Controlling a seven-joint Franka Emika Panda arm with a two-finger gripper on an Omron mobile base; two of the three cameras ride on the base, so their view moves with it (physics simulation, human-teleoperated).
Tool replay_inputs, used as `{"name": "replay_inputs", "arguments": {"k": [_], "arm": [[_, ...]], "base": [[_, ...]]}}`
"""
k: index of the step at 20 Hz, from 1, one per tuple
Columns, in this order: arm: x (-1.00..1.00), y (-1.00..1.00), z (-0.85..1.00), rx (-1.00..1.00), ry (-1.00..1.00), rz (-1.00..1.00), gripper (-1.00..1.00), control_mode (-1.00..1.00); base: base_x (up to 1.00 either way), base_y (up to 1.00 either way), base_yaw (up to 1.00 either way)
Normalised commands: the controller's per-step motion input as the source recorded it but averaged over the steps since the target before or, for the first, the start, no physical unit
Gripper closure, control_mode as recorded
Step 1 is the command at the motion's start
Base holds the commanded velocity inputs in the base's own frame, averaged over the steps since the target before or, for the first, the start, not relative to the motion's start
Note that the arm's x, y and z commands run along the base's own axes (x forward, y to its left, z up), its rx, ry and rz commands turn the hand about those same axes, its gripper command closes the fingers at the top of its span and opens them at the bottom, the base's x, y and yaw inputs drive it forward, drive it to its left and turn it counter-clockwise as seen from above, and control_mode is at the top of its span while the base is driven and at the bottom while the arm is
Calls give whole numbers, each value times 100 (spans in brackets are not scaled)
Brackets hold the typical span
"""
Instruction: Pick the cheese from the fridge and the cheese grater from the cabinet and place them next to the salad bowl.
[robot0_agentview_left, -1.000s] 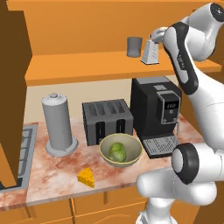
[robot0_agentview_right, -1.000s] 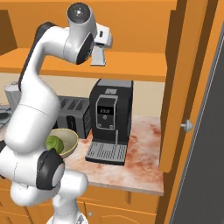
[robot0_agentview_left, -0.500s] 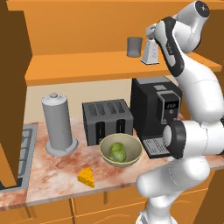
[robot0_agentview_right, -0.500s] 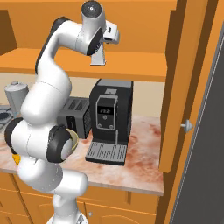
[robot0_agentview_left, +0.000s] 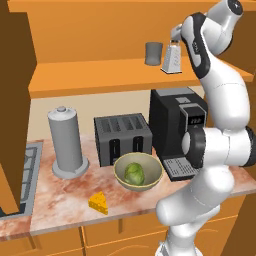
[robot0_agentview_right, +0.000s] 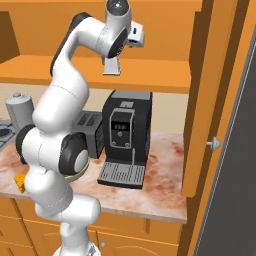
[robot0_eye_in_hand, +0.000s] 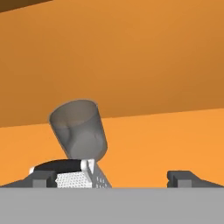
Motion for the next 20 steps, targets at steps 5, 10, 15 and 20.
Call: {"name": "replay_inputs", "arguments": {"k": [5, 10, 15, 20], "arm": [[-5, -5, -6, 0, 0, 5, -100, -100], [-1, -3, -5, 0, 0, 4, -100, -100], [7, 0, -8, -2, 0, 0, -100, -100], [0, -2, -21, -3, 0, 0, -100, -100]], "base": [[0, 0, 0], [0, 0, 0], [0, 0, 0], [0, 0, 0]]}}
